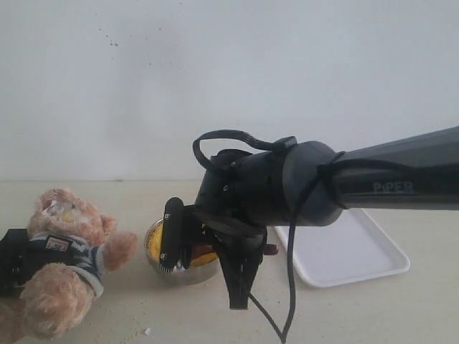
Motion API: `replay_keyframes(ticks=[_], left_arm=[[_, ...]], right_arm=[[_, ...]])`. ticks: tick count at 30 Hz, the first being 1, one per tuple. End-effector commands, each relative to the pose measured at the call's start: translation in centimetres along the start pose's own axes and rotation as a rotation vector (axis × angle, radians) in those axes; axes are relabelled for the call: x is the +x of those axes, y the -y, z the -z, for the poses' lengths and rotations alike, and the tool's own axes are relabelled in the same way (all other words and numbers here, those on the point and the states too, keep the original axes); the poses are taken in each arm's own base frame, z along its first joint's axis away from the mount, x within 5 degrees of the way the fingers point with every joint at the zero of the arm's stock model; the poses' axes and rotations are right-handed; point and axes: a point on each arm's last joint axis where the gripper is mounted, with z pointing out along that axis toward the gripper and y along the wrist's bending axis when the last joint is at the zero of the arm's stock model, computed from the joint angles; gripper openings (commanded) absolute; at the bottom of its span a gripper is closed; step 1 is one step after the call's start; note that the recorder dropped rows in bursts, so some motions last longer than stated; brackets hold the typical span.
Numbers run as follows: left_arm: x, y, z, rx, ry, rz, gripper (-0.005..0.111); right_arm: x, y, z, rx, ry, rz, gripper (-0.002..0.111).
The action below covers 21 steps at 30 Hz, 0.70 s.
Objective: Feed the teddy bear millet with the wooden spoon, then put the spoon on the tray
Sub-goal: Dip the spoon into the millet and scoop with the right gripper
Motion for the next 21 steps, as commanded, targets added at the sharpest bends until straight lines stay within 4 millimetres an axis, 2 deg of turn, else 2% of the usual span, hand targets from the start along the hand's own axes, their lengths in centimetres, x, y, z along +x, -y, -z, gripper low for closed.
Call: replay_keyframes(ticks=[1, 21], left_arm=[[-0.32, 0.32, 0.04, 0.033, 0.014, -0.006, 0.004], [-0.31, 0.45, 0.05, 0.047, 0.013, -0.006, 0.004]], right_arm=[[-0.05, -0.26, 0.02, -0.031, 0.012, -0.002, 0.0], [-0.32, -0.47, 0.17, -0.073, 0.031, -0.094, 0.0]])
